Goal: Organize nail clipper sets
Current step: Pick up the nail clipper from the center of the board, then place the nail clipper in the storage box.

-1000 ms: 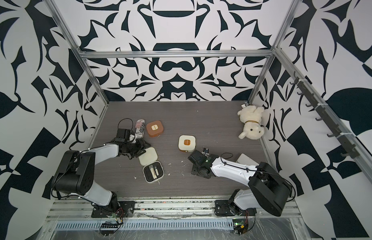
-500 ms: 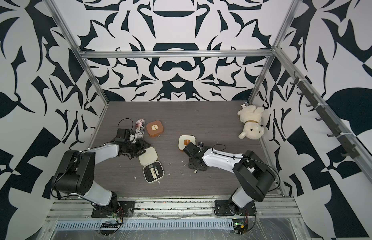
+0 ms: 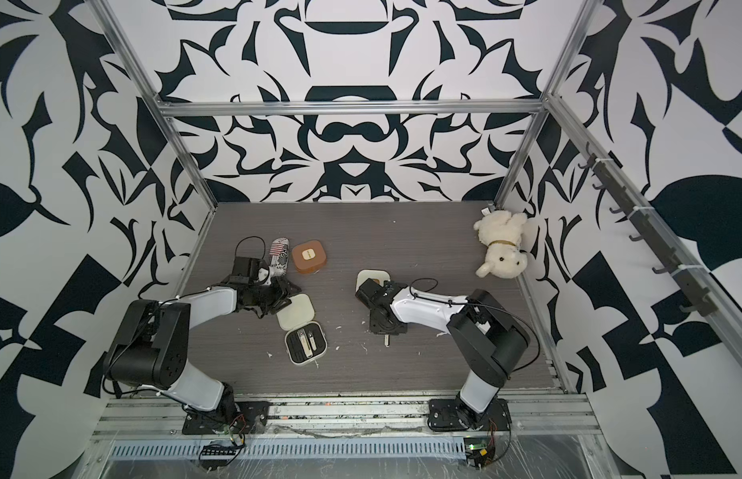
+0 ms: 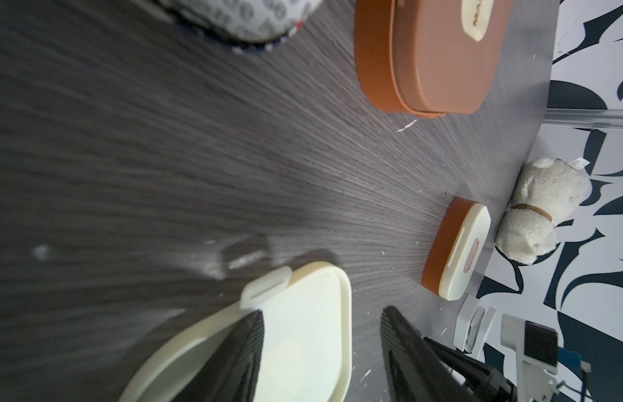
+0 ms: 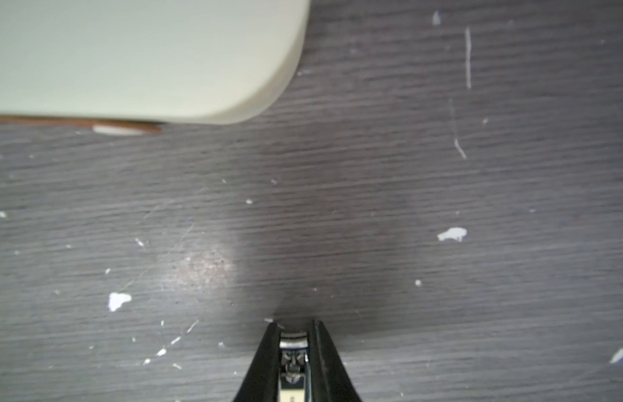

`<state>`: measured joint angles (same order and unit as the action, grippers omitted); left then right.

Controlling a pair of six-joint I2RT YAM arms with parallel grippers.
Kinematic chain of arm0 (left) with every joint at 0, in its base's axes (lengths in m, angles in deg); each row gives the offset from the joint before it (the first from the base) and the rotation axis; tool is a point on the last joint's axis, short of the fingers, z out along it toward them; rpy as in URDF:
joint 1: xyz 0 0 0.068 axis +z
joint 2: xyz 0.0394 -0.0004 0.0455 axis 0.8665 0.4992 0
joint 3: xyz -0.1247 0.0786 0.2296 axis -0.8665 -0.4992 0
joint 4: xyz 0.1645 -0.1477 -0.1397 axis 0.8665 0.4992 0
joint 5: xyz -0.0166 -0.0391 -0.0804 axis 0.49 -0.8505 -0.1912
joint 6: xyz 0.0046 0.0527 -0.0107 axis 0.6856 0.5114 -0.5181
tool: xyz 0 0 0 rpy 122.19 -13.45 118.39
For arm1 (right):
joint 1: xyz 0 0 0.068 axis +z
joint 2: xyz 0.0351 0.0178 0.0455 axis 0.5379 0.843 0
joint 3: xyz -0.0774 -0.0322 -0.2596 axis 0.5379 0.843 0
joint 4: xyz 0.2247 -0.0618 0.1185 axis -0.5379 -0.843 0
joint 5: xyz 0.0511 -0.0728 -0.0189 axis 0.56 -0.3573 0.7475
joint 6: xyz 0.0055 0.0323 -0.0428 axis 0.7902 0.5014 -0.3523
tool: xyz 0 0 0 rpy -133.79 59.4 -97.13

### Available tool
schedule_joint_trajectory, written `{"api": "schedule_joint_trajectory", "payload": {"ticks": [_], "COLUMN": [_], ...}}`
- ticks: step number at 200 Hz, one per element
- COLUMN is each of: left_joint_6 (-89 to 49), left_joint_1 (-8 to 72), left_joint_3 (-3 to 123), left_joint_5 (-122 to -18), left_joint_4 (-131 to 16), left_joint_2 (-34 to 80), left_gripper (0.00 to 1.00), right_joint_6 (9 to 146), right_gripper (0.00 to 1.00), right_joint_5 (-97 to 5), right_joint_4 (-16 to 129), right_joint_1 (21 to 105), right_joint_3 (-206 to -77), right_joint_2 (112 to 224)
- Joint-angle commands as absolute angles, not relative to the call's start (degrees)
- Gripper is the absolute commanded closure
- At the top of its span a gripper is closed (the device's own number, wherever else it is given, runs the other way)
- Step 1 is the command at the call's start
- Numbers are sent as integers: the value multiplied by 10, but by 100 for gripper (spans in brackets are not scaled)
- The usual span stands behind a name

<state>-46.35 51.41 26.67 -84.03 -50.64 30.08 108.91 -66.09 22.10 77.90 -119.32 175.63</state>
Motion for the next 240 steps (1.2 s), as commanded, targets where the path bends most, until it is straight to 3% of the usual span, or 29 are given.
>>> {"api": "schedule_joint_trajectory", "payload": {"ticks": [1, 29, 81, 158, 240], "left_joint_6": [-458, -458, -458, -460, -459], "left_joint_1": [513, 513, 513, 513, 513], "left_joint_3": [237, 230, 217, 211, 211], "left_joint_5": [-808, -807, -804, -799, -798], "left_joint_4": [-461, -462, -463, -467, -464], "left_joint_2": [329, 326, 318, 324, 323], "left_gripper": [41, 41, 41, 41, 41], "right_joint_6": [1075, 1072, 1046, 970, 959], "right_gripper": [85, 91, 94, 95, 95], "right_joint_5": [-669, -676, -682, -665, -648], "right_joint_4": [181, 177, 181, 188, 222], "right_joint_1": [788, 809, 866, 950, 959], "right_joint_3": [-1196, -1224, -1345, -1561, -1562], "right_joint_2": [1783, 1787, 1805, 1946, 1972]}}
